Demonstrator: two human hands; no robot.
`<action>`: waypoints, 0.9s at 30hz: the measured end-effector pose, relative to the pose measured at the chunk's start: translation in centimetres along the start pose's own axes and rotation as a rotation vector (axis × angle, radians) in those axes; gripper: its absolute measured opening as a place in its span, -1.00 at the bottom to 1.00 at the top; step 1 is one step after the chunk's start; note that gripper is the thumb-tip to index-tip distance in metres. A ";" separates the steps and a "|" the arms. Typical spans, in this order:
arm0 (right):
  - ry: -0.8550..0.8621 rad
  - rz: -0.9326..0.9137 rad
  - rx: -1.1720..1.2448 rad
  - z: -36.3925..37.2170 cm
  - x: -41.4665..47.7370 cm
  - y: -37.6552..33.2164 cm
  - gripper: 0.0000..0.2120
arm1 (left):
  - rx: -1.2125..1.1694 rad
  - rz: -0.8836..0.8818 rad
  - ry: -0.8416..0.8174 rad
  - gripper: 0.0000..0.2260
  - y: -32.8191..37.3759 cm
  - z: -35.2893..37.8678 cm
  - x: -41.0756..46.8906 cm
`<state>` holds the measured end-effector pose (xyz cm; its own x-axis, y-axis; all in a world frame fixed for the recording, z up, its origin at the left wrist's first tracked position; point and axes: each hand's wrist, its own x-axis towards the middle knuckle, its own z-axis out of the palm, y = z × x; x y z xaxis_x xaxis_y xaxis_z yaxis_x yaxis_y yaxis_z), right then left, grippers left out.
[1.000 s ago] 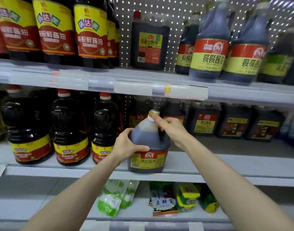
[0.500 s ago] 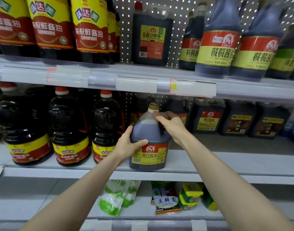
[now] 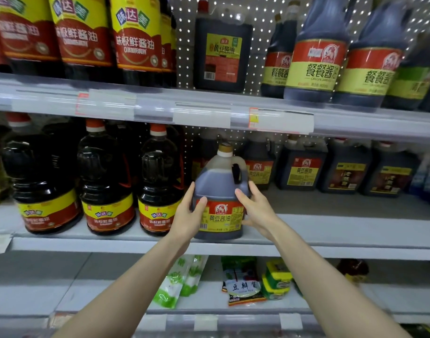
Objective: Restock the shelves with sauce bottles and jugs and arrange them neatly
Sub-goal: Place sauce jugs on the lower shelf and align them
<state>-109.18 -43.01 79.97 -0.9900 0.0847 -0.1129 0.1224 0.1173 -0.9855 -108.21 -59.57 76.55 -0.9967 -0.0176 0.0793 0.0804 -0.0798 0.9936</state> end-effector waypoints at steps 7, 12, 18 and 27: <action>-0.024 0.006 0.052 0.2 1.5 0.7 -0.26 | -0.024 0.026 0.030 -0.50 -0.5 0.2 0.8; -0.035 0.013 0.036 0.5 3.5 0.9 -0.36 | -0.021 0.024 0.066 -0.51 -0.8 0.4 2.0; -0.026 -0.027 0.033 0.7 5.8 1.0 -0.40 | -0.001 0.026 0.087 -0.53 -1.1 0.8 4.2; -0.025 -0.025 0.086 0.6 9.0 1.2 -0.40 | 0.016 0.041 0.150 -0.58 -1.2 1.7 6.7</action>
<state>-118.00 -42.67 77.74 -0.9942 0.0580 -0.0902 0.0923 0.0339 -0.9952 -114.99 -57.92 76.02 -0.9796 -0.1690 0.1084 0.1200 -0.0596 0.9910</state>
